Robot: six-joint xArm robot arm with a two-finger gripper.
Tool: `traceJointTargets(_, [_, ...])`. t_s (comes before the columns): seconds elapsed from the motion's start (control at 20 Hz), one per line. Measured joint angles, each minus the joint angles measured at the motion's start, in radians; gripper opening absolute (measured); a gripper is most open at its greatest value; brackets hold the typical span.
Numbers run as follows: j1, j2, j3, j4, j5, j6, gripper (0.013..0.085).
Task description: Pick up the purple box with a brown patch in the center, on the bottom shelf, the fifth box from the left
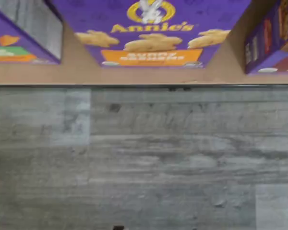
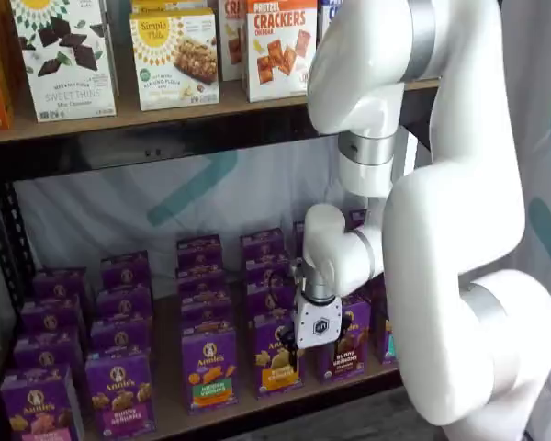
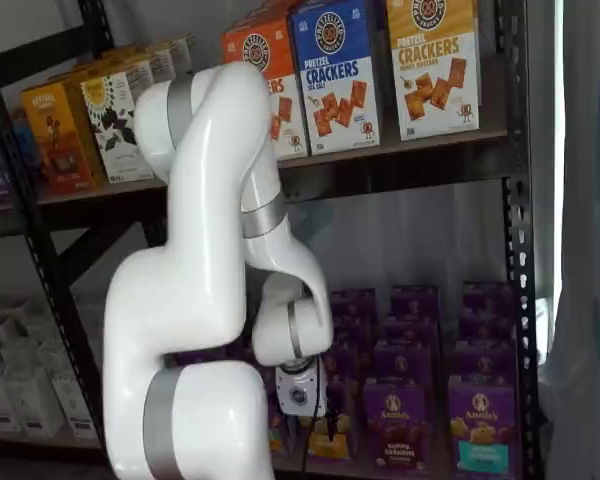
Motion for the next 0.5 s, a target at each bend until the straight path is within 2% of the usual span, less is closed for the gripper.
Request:
traceJointTargets(0.1, [-0.028, 0.027, -0.041, -0.096, 0.016, 0.068, 0.0850])
traceJointTargets(0.15, [-0.035, 0.040, -0.060, -0.100, 0.023, 0.063, 0.0850])
traceJointTargets(0.35, [-0.051, 0.091, -0.131, 0.013, 0.040, -0.065, 0.0850])
traceJointTargets(0.5, [-0.072, 0.123, -0.180, 0.019, 0.056, -0.093, 0.0850])
